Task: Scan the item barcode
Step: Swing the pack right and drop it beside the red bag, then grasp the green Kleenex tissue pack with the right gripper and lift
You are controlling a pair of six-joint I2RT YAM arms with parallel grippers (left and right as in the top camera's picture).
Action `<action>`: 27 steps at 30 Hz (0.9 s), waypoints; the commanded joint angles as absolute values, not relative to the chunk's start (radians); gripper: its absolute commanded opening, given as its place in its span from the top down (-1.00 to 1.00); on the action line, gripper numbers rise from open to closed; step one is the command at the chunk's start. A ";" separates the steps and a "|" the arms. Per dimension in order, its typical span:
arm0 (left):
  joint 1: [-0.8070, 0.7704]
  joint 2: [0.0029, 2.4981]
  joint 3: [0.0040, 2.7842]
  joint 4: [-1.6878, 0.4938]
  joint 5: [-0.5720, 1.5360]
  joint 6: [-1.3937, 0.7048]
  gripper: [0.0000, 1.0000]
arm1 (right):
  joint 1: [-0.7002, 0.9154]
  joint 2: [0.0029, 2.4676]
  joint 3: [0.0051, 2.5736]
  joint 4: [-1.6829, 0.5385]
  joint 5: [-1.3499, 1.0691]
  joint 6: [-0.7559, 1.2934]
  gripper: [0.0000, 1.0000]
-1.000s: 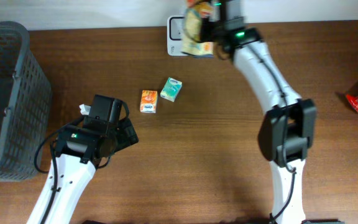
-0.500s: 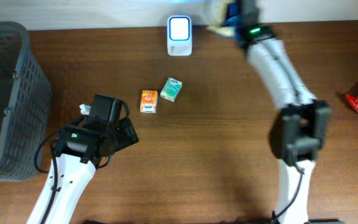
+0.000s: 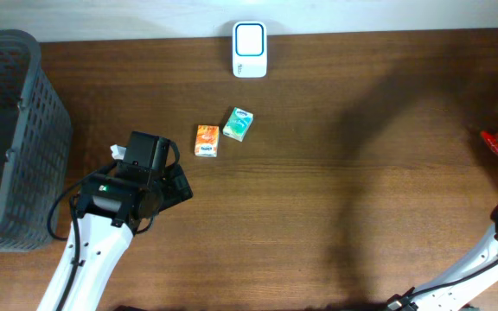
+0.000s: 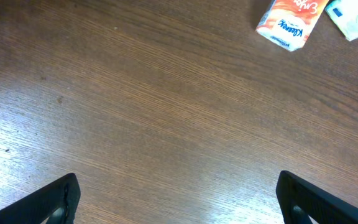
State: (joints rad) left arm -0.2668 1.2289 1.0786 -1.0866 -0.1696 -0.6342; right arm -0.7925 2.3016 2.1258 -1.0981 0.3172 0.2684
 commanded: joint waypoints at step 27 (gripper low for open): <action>-0.266 1.226 1.083 -1.086 -0.181 -0.648 -0.98 | 0.093 2.138 1.849 -0.928 -0.675 0.361 -0.43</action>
